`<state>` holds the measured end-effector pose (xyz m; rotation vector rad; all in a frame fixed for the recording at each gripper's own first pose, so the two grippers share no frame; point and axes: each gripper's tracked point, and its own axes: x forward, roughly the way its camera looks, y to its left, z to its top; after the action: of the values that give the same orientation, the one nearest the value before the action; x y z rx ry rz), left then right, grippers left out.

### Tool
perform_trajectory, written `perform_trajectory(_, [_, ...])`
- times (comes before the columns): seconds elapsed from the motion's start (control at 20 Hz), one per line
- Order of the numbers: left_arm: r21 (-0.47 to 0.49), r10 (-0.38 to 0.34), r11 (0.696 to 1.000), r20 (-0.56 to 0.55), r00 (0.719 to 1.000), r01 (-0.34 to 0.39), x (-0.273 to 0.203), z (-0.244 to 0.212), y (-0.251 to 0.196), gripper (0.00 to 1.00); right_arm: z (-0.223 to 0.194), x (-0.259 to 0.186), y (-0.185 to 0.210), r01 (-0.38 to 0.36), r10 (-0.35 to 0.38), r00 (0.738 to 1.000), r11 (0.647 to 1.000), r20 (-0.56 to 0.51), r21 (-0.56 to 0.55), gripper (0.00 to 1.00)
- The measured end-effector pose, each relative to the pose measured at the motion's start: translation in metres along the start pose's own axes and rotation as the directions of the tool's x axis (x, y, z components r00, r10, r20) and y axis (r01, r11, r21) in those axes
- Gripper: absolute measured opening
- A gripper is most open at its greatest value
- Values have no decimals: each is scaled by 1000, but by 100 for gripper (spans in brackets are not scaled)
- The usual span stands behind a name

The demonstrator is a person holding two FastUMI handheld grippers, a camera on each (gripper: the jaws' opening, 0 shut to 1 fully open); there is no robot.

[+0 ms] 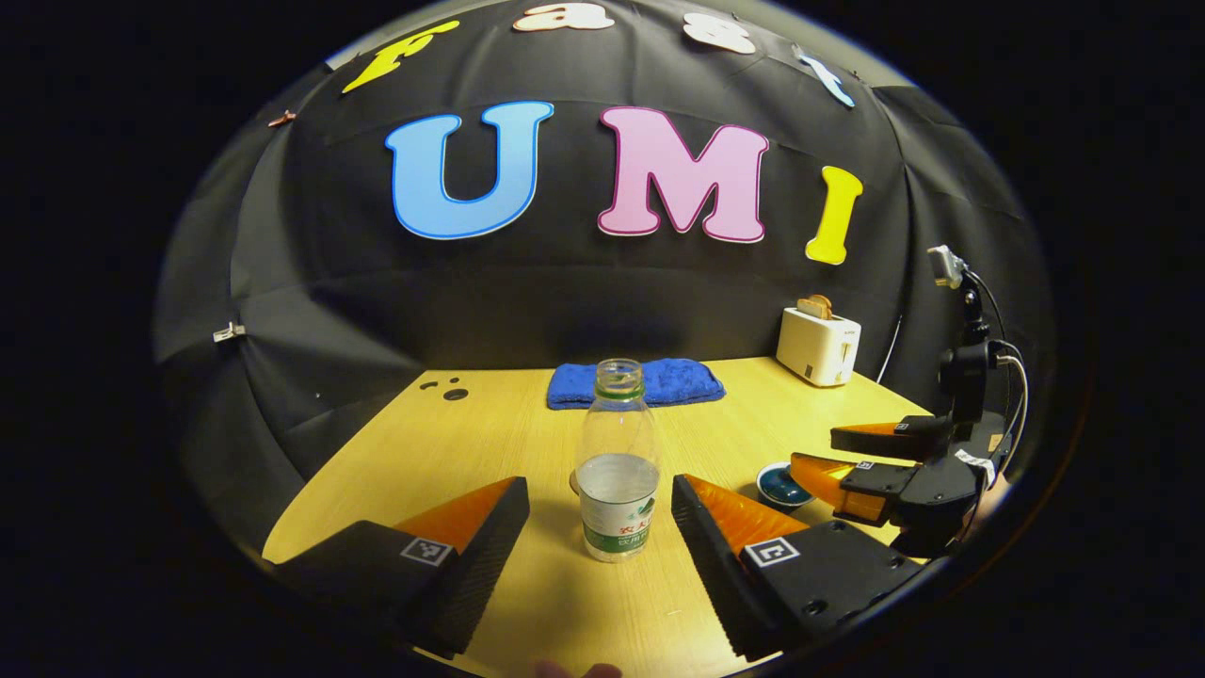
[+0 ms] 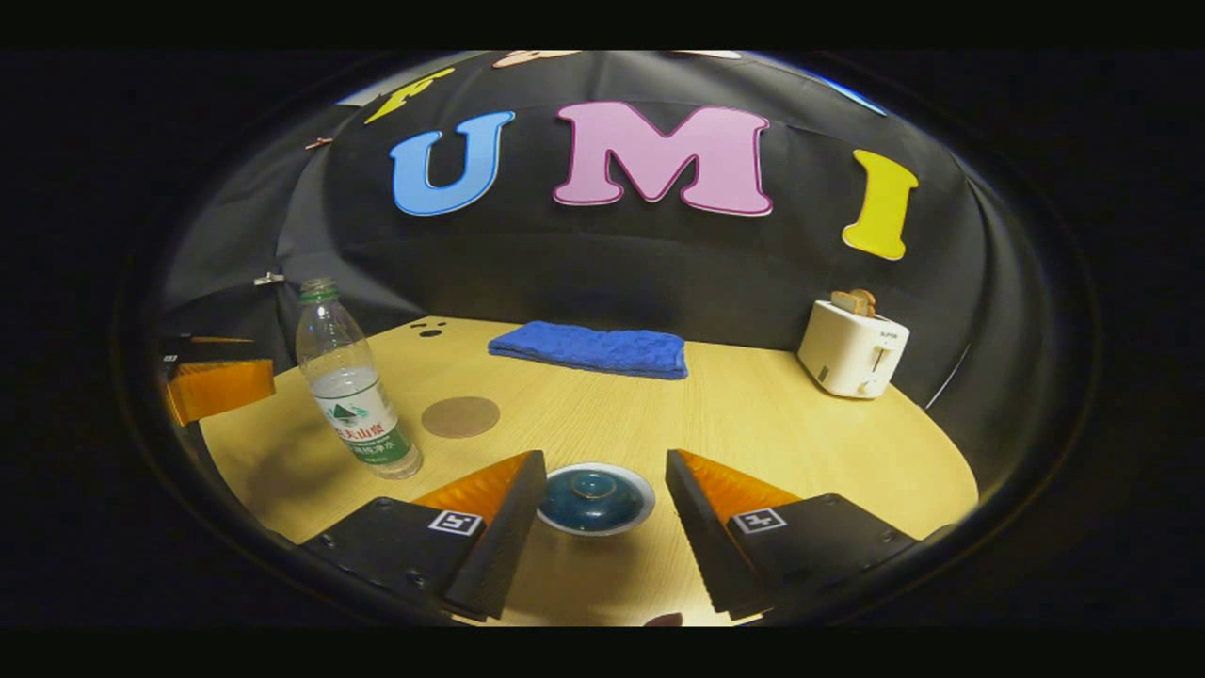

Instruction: Open the teacup lid with one hand, grasp the water bottle and pour water into the teacup with the other hand; after pouring, place the water bottle on the coaster and then close the teacup lid.

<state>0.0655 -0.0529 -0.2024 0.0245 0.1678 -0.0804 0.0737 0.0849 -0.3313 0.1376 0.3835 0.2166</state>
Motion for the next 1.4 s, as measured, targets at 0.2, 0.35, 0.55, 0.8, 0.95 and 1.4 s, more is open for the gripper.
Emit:
perform_trajectory(0.2, [9,10,1000,-12,1000,-10,4,-9,6,96,-11,11,0,-9,9,1000,1000,-27,19,60])
perform_trajectory(0.35, [8,13,1000,-14,1000,-12,7,-10,6,97,-18,15,1,-19,22,998,999,-52,40,56])
perform_trajectory(0.55, [3,12,1000,-17,1000,-12,12,-13,4,96,-21,21,8,-46,49,997,998,-65,53,58])
perform_trajectory(0.8, [7,13,1000,-26,1000,-12,17,-16,2,97,-19,20,6,-46,50,997,997,-60,64,36])
perform_trajectory(0.95, [7,18,1000,-37,999,-18,21,-21,2,97,-15,18,4,-48,51,997,997,-52,65,31])
perform_trajectory(1.4, [3,28,1000,-66,997,-28,42,-38,-11,96,8,-1,-23,-32,32,999,998,-13,45,31])
